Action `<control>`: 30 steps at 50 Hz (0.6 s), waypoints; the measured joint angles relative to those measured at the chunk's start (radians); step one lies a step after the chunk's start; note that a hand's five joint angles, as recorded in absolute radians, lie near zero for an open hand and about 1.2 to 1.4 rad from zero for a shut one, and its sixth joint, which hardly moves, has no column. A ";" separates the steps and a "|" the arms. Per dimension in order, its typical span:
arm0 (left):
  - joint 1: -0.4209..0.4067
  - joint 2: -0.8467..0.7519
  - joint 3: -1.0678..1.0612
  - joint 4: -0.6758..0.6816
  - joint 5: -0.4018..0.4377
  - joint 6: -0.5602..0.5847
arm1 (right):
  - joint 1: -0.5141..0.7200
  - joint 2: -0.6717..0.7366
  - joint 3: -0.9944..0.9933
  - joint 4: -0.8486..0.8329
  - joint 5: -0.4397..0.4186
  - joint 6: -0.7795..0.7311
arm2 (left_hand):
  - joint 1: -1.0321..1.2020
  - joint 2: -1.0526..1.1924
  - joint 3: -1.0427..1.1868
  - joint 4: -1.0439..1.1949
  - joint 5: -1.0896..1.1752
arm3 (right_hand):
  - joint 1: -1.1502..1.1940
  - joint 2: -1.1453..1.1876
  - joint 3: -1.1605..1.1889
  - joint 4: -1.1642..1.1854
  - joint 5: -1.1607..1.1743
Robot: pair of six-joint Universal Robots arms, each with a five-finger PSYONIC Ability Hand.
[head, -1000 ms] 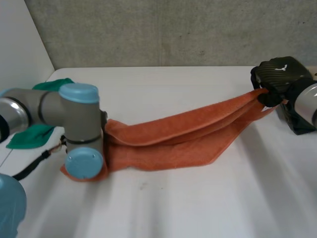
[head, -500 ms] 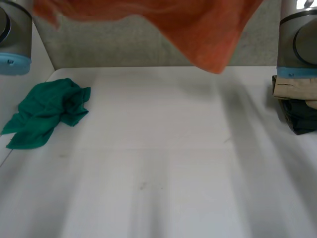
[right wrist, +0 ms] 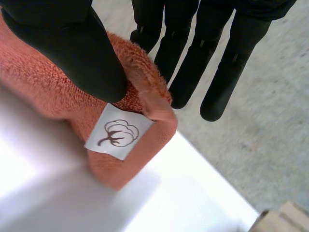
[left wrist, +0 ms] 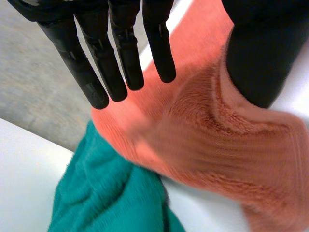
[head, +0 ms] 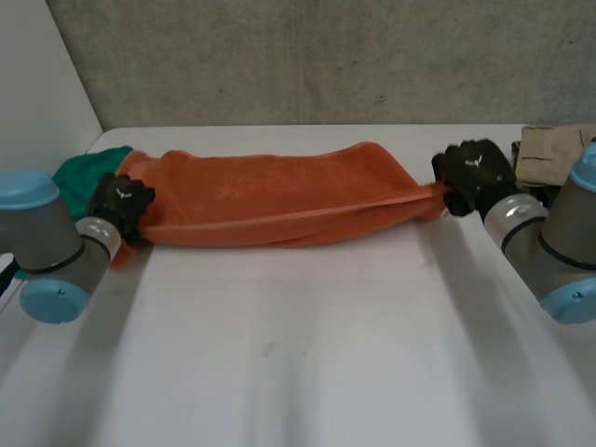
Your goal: Fold the laundry.
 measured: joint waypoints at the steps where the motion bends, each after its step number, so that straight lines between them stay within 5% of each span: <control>1: 0.004 -0.008 0.000 -0.001 0.003 0.016 | -0.003 0.002 0.005 0.007 -0.003 -0.013 | -0.010 -0.016 -0.018 -0.017 -0.020 | 0.000 0.000 0.000 0.000 0.000; 19: 0.053 0.075 -0.060 -0.001 -0.111 0.088 | -0.013 -0.004 0.015 0.094 0.001 -0.058 | -0.116 -0.137 -0.137 -0.140 -0.143 | 0.000 0.000 0.000 0.000 0.000; 21: 0.064 0.086 -0.074 -0.003 -0.105 0.087 | -0.013 -0.006 0.015 0.100 0.000 -0.058 | -0.038 -0.070 -0.073 -0.069 -0.072 | 0.000 0.000 0.000 0.000 0.000; 25: 0.084 0.100 -0.102 -0.013 -0.056 0.085 | -0.012 -0.009 0.015 0.117 -0.002 -0.060 | 0.510 0.454 0.442 0.455 0.442 | 0.000 0.000 0.000 0.000 0.000; 30: 0.100 0.120 -0.125 -0.062 0.030 0.096 | -0.015 -0.013 0.013 0.140 -0.002 -0.067 | 0.531 0.538 0.526 0.538 0.510 | 0.000 0.000 0.000 0.000 0.000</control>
